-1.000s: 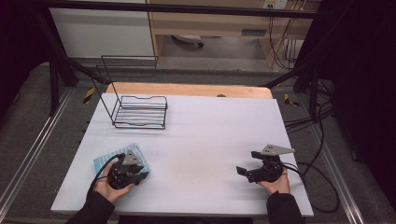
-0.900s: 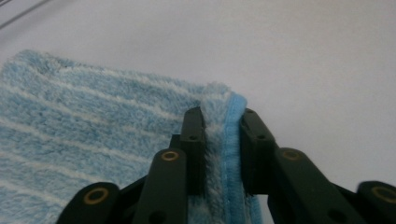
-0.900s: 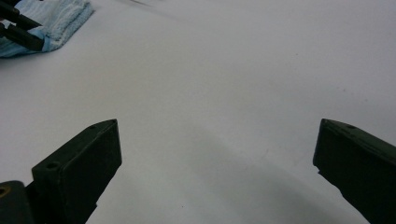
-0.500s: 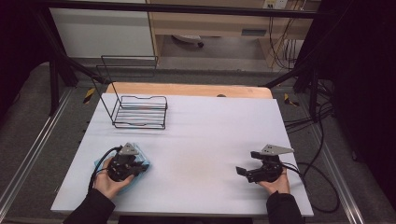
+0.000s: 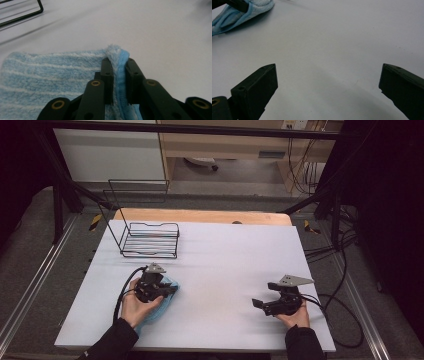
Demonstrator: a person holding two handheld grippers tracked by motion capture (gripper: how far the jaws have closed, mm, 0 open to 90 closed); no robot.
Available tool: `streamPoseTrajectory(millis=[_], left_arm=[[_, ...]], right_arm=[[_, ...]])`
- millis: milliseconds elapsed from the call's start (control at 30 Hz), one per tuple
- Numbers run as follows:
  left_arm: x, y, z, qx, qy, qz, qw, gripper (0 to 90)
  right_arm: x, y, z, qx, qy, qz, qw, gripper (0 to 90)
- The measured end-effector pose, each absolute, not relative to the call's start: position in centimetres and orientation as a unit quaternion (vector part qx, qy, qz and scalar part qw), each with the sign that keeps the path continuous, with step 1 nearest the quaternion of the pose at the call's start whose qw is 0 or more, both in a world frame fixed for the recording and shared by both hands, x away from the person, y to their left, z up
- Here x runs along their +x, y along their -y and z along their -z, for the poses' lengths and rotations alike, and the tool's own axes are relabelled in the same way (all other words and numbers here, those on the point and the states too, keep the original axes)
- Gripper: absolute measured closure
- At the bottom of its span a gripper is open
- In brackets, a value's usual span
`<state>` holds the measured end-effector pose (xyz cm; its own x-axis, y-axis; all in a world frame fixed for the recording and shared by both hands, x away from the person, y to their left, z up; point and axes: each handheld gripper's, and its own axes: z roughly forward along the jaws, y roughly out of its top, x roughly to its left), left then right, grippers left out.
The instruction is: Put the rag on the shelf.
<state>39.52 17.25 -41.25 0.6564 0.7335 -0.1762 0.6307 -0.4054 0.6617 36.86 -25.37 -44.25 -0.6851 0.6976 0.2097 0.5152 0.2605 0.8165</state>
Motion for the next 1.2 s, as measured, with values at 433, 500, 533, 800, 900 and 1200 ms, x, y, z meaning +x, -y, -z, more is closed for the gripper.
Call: streamPoseTrajectory(millis=[433,500,533,800,900,1200], left_arm=[[37.6,-21.9,38.4,0.836,-0.382,-0.099,0.381,48.6],[37.4,-24.8,38.3,0.825,-0.405,-0.123,0.374,47.9],[37.4,-24.8,38.3,0.825,-0.405,-0.123,0.374,47.9],[38.0,-30.2,40.9,0.804,-0.466,-0.133,0.345,55.8],[38.1,-30.7,41.6,0.807,-0.465,-0.123,0.342,58.4],[38.2,-31.4,43.1,0.817,-0.457,-0.096,0.338,69.9]], right_arm=[[36.6,23.7,43.5,0.382,-0.789,-0.471,0.104,5.8],[36.5,23.0,43.3,0.386,-0.788,-0.469,0.099,7.4],[36.5,22.5,43.2,0.389,-0.788,-0.467,0.097,8.1],[37.0,17.6,42.1,0.391,-0.785,-0.471,0.095,18.2],[37.2,16.0,41.8,0.39,-0.789,-0.465,0.098,20.4],[38.5,6.9,41.6,0.358,-0.803,-0.47,0.081,33.0]])
